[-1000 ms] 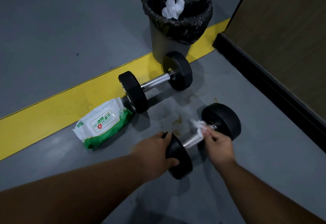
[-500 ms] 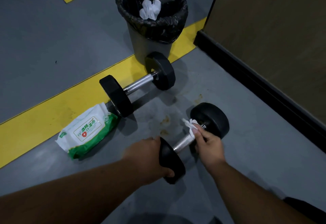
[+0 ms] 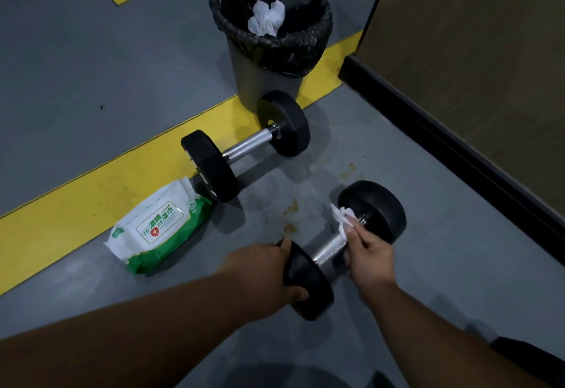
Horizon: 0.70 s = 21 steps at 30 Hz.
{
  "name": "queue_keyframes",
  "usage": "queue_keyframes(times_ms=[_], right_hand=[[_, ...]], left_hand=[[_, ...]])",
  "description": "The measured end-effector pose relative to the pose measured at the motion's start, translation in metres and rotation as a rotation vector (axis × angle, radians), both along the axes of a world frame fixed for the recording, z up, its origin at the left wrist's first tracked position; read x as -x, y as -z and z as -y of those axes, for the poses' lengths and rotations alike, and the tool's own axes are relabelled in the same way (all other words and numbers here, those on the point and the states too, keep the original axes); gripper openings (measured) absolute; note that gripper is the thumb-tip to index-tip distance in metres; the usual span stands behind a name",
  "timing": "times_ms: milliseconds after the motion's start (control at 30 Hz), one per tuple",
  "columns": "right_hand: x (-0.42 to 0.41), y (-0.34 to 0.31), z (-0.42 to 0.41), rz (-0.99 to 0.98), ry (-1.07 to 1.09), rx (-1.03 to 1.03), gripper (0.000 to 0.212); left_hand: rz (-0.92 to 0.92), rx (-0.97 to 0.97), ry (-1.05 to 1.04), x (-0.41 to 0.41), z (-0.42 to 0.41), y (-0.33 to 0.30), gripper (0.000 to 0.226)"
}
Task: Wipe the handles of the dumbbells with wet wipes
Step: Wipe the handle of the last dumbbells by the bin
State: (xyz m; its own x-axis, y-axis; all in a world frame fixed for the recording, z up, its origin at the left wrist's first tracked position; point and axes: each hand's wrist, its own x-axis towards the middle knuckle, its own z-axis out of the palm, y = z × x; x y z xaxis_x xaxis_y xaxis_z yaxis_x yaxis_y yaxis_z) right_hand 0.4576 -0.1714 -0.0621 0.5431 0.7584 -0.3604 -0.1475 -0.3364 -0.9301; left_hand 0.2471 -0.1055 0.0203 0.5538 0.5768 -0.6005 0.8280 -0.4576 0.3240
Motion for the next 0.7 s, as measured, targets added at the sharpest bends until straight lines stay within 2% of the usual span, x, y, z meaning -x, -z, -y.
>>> queue_keyframes(times_ms=[67, 167, 233, 333, 400, 467, 600, 667, 700], right_hand=[[0.017, 0.004, 0.014, -0.027, -0.190, 0.005, 0.025], [0.017, 0.004, 0.023, 0.043, -0.505, 0.042, 0.026], [0.002, -0.001, 0.014, 0.081, -0.470, 0.026, 0.024], [-0.011, -0.005, 0.004, 0.070, -0.069, 0.001, 0.024], [-0.002, -0.004, 0.004, -0.070, 0.092, -0.009, 0.027], [0.013, 0.003, 0.015, -0.114, 0.062, 0.026, 0.028], [0.020, -0.005, 0.032, -0.077, -0.270, 0.054, 0.027], [0.000, -0.011, 0.025, 0.006, -0.374, 0.031, 0.029], [-0.011, -0.011, 0.020, 0.044, -0.351, 0.018, 0.029]], left_hand=[[-0.002, 0.002, 0.010, -0.001, 0.000, -0.001, 0.090], [-0.018, -0.002, 0.054, 0.000, 0.000, -0.002, 0.085], [-0.034, -0.023, 0.095, 0.001, 0.002, -0.003, 0.085], [-0.063, -0.066, 0.182, 0.000, 0.007, -0.005, 0.087], [-0.057, -0.100, 0.243, -0.002, 0.009, -0.008, 0.087], [-0.057, -0.113, 0.289, -0.004, 0.010, -0.010, 0.085], [-0.066, -0.142, 0.361, -0.009, 0.011, -0.011, 0.079], [-0.067, -0.144, 0.382, -0.009, 0.014, -0.010, 0.077], [-0.063, -0.150, 0.393, -0.009, 0.015, -0.010, 0.075]])
